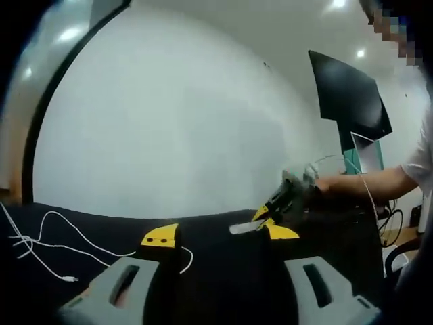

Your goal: Grab the wires, straighten them and put them on the rack

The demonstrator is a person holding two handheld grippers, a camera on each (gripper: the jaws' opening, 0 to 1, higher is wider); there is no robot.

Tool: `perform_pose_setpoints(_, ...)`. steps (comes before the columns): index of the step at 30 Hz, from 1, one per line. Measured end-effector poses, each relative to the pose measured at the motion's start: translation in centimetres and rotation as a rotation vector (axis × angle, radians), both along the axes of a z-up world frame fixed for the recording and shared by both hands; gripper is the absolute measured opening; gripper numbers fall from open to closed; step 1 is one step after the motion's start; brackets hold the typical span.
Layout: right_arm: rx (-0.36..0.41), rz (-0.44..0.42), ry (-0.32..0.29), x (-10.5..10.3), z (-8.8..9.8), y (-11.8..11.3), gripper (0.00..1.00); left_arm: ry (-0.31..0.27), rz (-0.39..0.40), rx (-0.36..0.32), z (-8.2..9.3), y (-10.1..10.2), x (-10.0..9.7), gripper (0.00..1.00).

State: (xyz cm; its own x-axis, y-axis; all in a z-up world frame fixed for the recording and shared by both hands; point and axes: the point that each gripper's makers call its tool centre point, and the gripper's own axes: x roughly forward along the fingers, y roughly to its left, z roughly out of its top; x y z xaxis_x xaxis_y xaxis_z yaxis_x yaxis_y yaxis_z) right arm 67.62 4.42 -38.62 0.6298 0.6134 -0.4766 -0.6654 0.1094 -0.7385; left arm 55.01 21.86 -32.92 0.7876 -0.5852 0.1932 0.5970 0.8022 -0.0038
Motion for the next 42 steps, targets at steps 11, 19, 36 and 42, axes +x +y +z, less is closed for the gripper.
perform_pose_setpoints(11, 0.120, 0.067, 0.379, -7.9, -2.4, 2.9, 0.23, 0.007, 0.007, 0.018, -0.4, 0.1, 0.2, 0.43)
perform_pose_setpoints(19, 0.300, -0.093, 0.506, -4.2, -1.2, 0.8, 0.18, 0.013, 0.020, 0.037, -0.7, 0.2, 0.4, 0.43)
perform_pose_setpoints(36, 0.326, -0.281, 0.413, 0.7, -0.6, -1.5, 0.05, 0.011, 0.024, 0.042, -0.7, 0.2, 0.6, 0.40)
perform_pose_setpoints(42, 0.279, -0.286, 0.507, -1.2, -3.3, -1.4, 0.16, 0.007, 0.019, 0.047, -0.6, -0.3, 0.0, 0.40)
